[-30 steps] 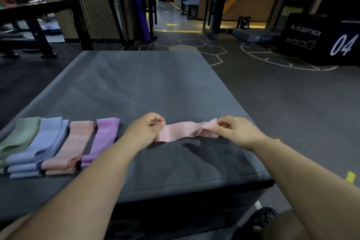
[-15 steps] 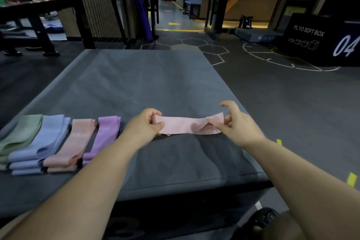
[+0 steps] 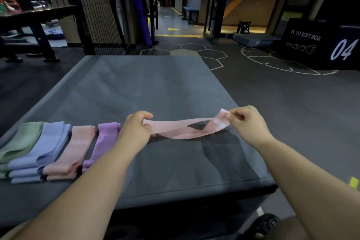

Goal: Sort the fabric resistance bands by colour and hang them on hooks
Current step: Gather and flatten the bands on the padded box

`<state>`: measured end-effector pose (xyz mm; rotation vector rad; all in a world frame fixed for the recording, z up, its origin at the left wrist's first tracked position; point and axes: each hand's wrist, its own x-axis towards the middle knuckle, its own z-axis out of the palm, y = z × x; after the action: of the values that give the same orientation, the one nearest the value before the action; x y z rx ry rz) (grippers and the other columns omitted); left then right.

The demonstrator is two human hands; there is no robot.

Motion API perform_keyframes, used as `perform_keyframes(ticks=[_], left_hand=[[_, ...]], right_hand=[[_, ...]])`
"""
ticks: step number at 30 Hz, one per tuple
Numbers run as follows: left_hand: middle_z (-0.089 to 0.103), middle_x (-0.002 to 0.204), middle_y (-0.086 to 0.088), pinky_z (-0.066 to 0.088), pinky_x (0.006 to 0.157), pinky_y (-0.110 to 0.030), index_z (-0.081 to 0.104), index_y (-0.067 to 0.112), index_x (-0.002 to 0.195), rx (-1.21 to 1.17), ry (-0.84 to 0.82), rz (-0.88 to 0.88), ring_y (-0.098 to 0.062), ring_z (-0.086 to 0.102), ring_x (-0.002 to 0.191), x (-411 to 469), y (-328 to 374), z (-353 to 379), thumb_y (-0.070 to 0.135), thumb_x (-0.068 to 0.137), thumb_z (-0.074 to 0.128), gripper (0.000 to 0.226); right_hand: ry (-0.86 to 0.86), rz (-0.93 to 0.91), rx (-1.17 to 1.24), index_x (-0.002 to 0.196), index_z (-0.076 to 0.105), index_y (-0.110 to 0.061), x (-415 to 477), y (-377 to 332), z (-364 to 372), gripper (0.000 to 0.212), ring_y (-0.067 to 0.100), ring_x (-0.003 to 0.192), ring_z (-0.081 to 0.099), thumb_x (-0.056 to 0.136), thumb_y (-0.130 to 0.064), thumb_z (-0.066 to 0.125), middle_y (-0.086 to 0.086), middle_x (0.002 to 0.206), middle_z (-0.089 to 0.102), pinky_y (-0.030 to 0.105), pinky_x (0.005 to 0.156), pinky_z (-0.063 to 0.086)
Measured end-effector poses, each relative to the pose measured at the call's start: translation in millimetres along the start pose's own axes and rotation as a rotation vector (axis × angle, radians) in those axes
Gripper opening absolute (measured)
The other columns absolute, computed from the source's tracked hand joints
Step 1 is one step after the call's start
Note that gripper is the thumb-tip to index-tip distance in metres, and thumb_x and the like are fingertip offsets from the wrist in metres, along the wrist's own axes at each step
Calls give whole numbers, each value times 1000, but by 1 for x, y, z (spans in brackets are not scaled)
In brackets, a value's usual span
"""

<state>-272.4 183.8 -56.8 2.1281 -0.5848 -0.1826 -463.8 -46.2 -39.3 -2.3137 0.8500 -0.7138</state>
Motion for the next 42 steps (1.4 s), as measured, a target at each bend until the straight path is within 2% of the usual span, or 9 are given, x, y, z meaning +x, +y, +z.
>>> perform_keyframes(ticks=[4,9,19,22,25,29,31,35,42], left_hand=[[55,117,-2,53,69,-32,53,22,105,-175,6,-67,-20,67,67,2,-1,4,-3,89,35,35],[59,102,-2,39,40,-18,49,24,83,-300,12,-160,-6,56,38,11,-4,9,-3,92,46,29],[55,97,-3,33,34,-18,46,20,86,-365,46,-222,-14,51,43,11,-1,9,-3,93,26,31],[56,102,-3,36,42,-21,47,21,87,-345,27,-199,-18,55,50,9,-2,9,-4,92,31,31],[59,110,-1,43,60,-28,52,24,93,-265,2,-180,-25,61,78,8,-6,9,-5,87,34,34],[59,116,0,52,90,-42,53,28,101,-76,-23,-128,-25,55,107,6,-11,6,-1,86,35,37],[57,115,0,51,91,-40,52,26,104,-2,-48,-108,-26,56,105,4,-10,7,0,88,36,35],[57,118,-1,46,79,-29,54,24,115,116,-75,-87,-24,56,99,-1,-8,10,2,88,38,39],[56,126,1,48,87,-29,52,26,117,167,-96,-64,-22,57,104,-6,-11,7,3,86,42,40]], right_hand=[[23,151,335,79,71,-23,2,5,-5,18,5,67,53,94,-24,62,-10,76,64,22,69,40],[21,276,527,87,71,-19,6,14,-7,15,11,80,61,97,-22,59,-5,85,70,24,70,44],[95,406,600,88,69,-15,11,24,-9,14,14,70,45,96,-17,58,2,81,60,24,58,38],[72,405,591,93,70,-13,13,28,-11,12,13,59,35,95,-19,60,-3,70,55,25,53,33],[14,382,599,89,69,-14,12,27,-12,15,12,51,31,97,-12,56,-5,57,49,23,48,31],[-67,470,662,82,64,-14,8,17,-14,28,15,57,53,97,-4,43,4,70,60,23,55,44],[-83,552,703,80,63,-12,7,14,-16,28,22,69,61,94,-6,40,9,78,64,28,62,45],[-70,512,549,76,63,-14,8,21,-13,22,19,66,56,94,-19,52,6,77,60,28,62,47],[-54,349,200,84,59,-18,8,33,-7,15,10,49,59,90,-5,57,3,83,63,14,43,41]])
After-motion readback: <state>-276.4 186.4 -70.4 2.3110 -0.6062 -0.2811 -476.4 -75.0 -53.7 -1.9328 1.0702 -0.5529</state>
